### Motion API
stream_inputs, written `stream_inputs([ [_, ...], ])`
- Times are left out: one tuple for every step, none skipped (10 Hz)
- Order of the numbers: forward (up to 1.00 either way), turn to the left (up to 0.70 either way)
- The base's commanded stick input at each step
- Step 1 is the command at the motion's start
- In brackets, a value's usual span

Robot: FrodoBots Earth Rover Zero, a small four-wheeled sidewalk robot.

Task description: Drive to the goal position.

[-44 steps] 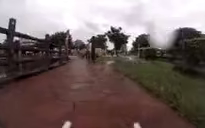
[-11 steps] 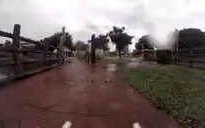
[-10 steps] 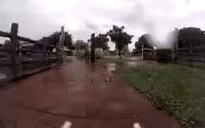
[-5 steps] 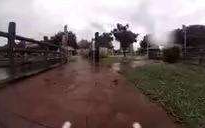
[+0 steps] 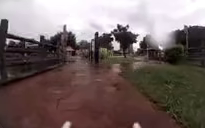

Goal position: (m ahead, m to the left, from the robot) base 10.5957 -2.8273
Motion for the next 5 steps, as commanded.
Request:
stream_inputs([
  [0.50, 0.00],
  [0.50, 0.00],
  [0.50, 0.00],
  [0.50, 0.00],
  [0.50, 0.04],
])
